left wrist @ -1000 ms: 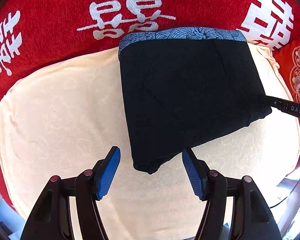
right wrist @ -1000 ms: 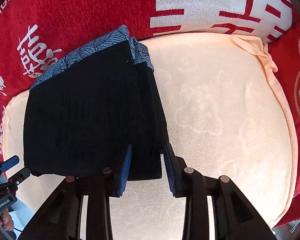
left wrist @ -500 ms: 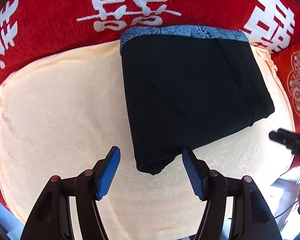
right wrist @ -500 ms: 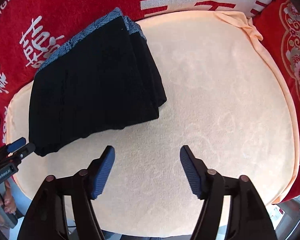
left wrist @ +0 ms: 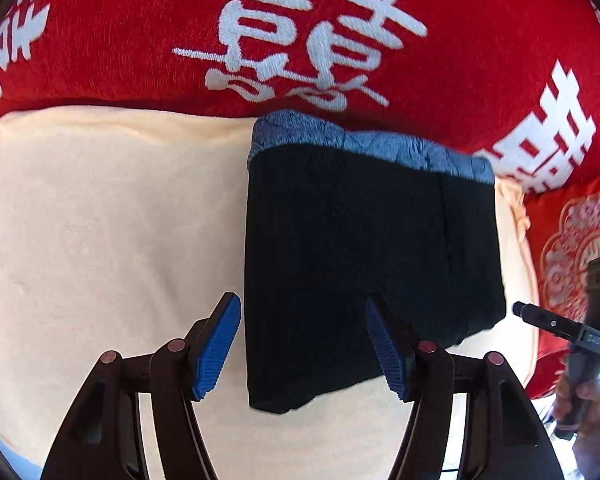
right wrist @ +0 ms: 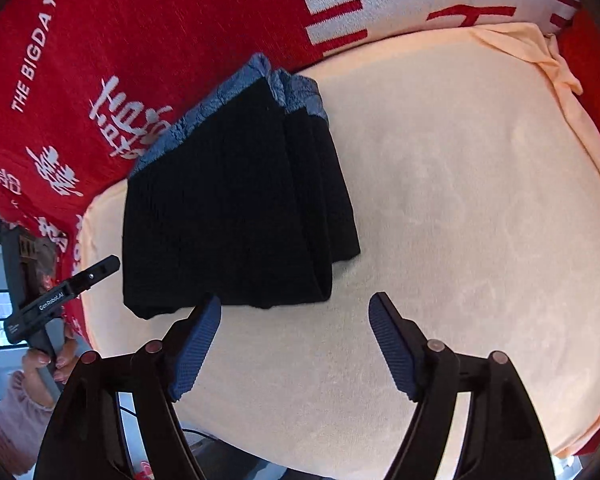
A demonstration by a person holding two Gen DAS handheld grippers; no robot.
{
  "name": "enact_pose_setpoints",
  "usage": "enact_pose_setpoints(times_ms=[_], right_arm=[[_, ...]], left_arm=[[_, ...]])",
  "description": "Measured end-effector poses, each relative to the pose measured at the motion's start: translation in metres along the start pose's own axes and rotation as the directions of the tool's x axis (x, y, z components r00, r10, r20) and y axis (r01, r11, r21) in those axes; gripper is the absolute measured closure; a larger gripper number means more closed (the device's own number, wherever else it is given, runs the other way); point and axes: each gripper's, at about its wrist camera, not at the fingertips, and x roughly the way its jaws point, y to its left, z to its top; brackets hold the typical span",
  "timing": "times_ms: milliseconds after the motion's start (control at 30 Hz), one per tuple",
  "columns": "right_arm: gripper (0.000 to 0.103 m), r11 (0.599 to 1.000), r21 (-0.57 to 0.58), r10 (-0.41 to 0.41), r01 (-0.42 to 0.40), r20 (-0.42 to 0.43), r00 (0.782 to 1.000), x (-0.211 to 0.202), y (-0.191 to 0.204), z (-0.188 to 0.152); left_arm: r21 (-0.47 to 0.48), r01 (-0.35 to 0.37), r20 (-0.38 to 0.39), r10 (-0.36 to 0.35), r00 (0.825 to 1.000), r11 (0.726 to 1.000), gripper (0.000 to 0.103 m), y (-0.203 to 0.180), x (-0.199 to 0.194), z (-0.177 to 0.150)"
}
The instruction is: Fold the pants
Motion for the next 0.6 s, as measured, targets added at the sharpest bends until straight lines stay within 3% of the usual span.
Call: enact_pose_setpoints(times_ms=[233, 333, 367, 467, 600], right_arm=[[0.023, 0.99, 0.015, 0.142, -0.142, -0.066, 0.988, 0.035, -0.034, 0.048], [0.023, 0.98, 0.007, 0.198, -0.199, -0.081, 0.977, 0.049, -0.044, 0.06], [0.023, 0.975, -0.004, 0.219, -0.22, -0.079, 0.972, 0.052, -0.047, 0.061], [0.023, 0.953, -0.01, 0.3, -0.303, -0.116, 0.947, 0.066, -0.055, 0.065], [0.023, 0.924, -0.037, 0.371, -0.38, -0.147, 0.917, 0.082, -0.049, 0.072]], left_arm=[[-0.023, 0.092, -0.078, -0.094, 0.993, 0.995, 0.037, 0.019, 0.033, 0.022], [-0.048, 0.184, -0.095, -0.188, 0.977, 0.982, 0.02, 0.031, 0.045, 0.025], [-0.059, 0.194, -0.093, -0.199, 0.976, 0.979, 0.02, 0.035, 0.048, 0.027], [-0.08, 0.249, -0.081, -0.256, 0.963, 0.965, 0.02, 0.039, 0.06, 0.034], [-0.07, 0.263, -0.083, -0.269, 0.96, 0.962, 0.02, 0.032, 0.076, 0.041]])
